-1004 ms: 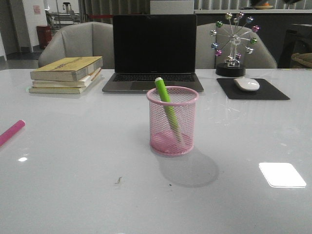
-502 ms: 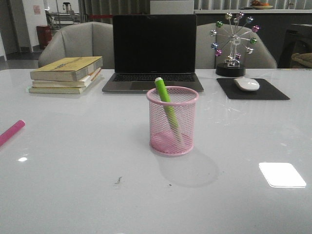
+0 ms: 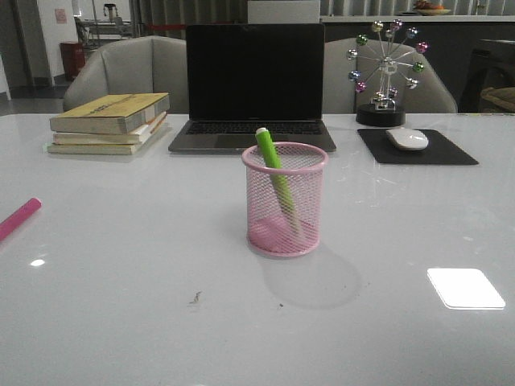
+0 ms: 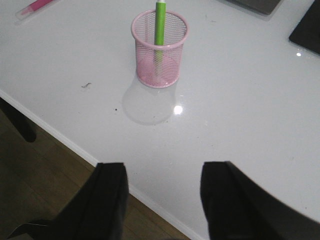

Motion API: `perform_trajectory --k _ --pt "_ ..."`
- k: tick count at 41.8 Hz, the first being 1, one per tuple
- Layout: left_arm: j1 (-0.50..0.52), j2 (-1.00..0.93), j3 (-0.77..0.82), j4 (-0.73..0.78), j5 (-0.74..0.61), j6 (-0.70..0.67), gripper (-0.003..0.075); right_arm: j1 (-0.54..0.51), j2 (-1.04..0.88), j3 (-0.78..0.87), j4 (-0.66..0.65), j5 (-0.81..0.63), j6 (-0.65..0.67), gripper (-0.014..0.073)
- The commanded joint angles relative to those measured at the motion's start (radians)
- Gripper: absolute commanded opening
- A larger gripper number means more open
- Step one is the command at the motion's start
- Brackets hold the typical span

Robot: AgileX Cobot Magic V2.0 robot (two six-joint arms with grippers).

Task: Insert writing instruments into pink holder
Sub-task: 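Lower the left gripper onto the pink marker and grasp it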

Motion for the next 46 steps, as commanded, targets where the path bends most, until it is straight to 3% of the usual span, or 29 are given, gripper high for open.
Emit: perform_trajectory --k 1,22,46 --pt "0.030 0.091 -0.068 0.019 -0.021 -0.006 0.0549 0.001 0.003 -0.026 -0.013 -0.068 -0.010 0.0454" --pt "0.302 0.737 -0.374 0.032 0.064 -0.006 0.0549 0.001 0.003 -0.026 -0.013 -0.067 -0.010 0.0454" --pt "0.329 1.232 -0.747 0.032 0.094 -0.006 0.0549 0.001 0.003 -0.026 -0.013 -0.066 -0.010 0.0454"
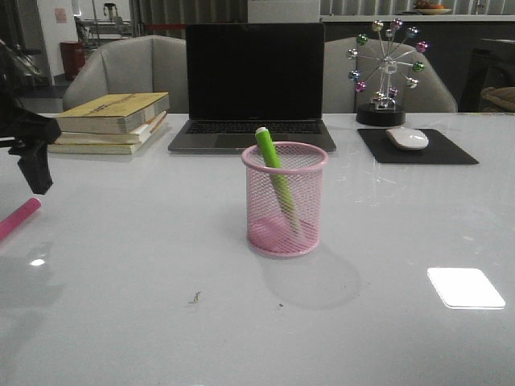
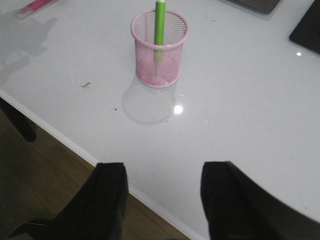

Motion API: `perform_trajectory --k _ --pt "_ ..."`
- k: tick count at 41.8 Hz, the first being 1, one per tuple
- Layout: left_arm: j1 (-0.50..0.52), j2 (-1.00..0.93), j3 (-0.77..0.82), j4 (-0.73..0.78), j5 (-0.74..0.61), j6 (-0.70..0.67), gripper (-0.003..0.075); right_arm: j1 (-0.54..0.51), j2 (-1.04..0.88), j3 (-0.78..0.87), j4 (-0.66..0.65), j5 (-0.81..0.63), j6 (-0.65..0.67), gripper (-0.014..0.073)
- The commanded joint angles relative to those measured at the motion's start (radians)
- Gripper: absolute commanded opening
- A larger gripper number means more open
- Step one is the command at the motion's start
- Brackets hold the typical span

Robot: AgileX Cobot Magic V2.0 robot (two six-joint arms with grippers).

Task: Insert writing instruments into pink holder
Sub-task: 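Lower the left gripper onto the pink marker and grasp it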

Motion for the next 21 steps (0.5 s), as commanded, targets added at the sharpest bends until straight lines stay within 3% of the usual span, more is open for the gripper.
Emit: perform_trajectory --k 1,10,21 --pt "0.001 0.002 -0.074 -0.008 -0.015 -0.006 0.0549 0.001 0.003 -0.026 -0.013 -0.067 -0.010 0.0454" --pt "0.001 0.080 -0.128 -0.008 -0.012 -0.006 0.0523 0.001 0.003 -0.026 -0.013 -0.065 -0.010 0.0454" --pt "0.001 0.115 -0.141 -0.008 0.014 -0.006 0.0412 0.001 0.003 -0.026 -0.013 -0.063 -0.010 0.0454"
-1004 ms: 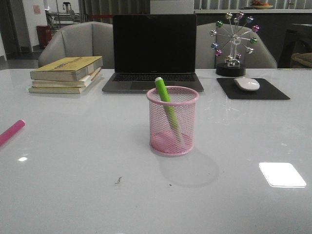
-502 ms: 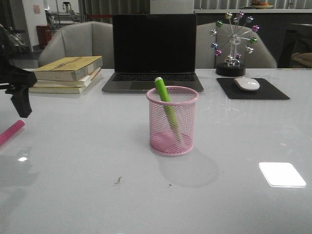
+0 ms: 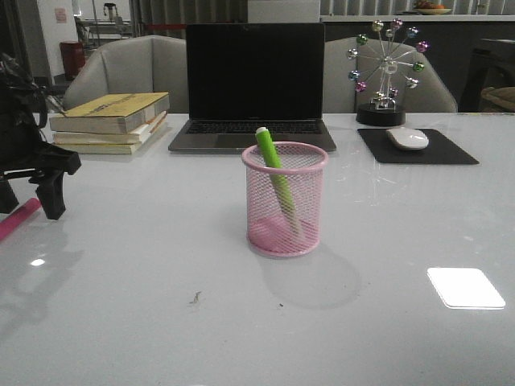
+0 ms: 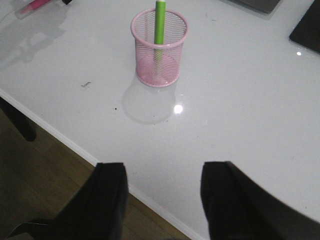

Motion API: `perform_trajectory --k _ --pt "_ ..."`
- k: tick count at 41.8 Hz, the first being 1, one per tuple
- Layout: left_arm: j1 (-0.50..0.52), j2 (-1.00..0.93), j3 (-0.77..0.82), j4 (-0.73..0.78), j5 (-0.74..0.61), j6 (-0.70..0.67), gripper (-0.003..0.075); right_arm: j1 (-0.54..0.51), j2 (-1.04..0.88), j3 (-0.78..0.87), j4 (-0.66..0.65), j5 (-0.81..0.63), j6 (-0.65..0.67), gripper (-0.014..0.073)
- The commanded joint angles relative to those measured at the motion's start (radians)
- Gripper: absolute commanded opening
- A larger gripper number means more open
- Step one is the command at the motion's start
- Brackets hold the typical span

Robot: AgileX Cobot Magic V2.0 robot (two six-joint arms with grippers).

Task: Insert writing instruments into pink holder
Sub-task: 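Lower the left gripper onto the pink marker and grasp it, then lift the pink marker and lower it into the pink mesh holder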

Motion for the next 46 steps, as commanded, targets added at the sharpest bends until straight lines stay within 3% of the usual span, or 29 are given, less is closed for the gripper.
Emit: perform_trajectory --k 1,22,34,46 --pt "0.001 -0.046 -0.033 -0.001 0.003 -0.006 0.0403 0.001 0.003 -0.026 -0.013 -0.065 -0.010 0.0454" --pt "0.001 -0.052 -0.035 0.007 0.037 -0.006 0.0093 0.001 0.003 -0.026 -0.013 -0.065 -0.010 0.0454" --pt "-0.054 -0.229 -0.029 -0.103 -0.046 0.075 0.0091 0.001 0.003 -0.026 -0.013 -0.065 -0.010 0.0454" --pt "-0.258 -0.469 0.093 -0.151 -0.390 0.098 0.0091 0.001 0.003 -0.026 -0.013 -0.065 -0.010 0.0454"
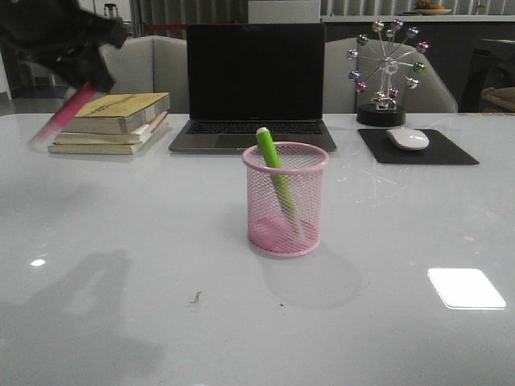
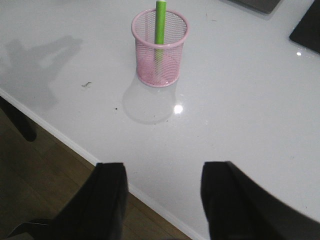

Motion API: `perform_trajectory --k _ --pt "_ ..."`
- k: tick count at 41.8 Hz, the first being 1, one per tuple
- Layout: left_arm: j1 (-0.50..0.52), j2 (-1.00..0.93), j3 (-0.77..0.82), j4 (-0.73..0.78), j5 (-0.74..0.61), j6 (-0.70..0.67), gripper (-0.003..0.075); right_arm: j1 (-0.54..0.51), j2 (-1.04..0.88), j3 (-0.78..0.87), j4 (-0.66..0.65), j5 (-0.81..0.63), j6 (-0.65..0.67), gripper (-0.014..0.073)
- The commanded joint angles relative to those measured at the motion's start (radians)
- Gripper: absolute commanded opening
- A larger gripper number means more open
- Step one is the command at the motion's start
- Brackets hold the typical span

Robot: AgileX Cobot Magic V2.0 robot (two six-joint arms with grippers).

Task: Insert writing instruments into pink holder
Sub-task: 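Lift the pink marker and lower it into the pink mesh holder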

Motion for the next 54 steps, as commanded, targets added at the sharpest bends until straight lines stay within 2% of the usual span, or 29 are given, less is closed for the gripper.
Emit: perform_trajectory --k 1,8,17,25,32,42,47,51,54 --pt "-0.084 -0.120 0.030 -0.035 -0.197 0.003 0.0091 0.001 0.003 -0.026 -0.013 -0.065 -0.010 0.0454" --pt "-0.240 -0.150 0.119 -0.112 -0.500 0.003 0.0091 0.001 0.003 -0.026 -0.013 -0.065 -0.010 0.0454" --pt "-0.439 -0.075 0.213 -0.123 -0.907 0.003 0.0091 0.001 0.003 -0.026 -0.013 -0.065 -0.010 0.0454" --pt "-0.531 0.058 0.218 -0.123 -1.127 0.003 0.0091 0.001 0.003 -0.026 -0.013 -0.065 -0.010 0.0454" --pt "-0.537 0.146 0.218 -0.123 -1.198 0.003 0.0091 0.001 0.003 -0.026 -0.013 -0.065 -0.010 0.0454" --pt "-0.535 0.174 0.218 -0.123 -1.190 0.003 0.0099 0.001 0.003 -0.026 -0.013 -0.065 -0.010 0.0454" --pt "-0.535 0.174 0.218 -0.123 -1.190 0.003 0.0204 0.001 0.003 -0.026 -0.013 -0.065 -0.010 0.0454" --pt "-0.535 0.174 0.218 -0.123 -1.190 0.003 0.0335 0.001 0.003 -0.026 -0.013 -0.065 -0.010 0.0454" --pt "-0.535 0.167 0.218 -0.123 -1.188 0.003 0.0388 0.001 0.003 -0.026 -0.013 -0.065 -0.010 0.0454"
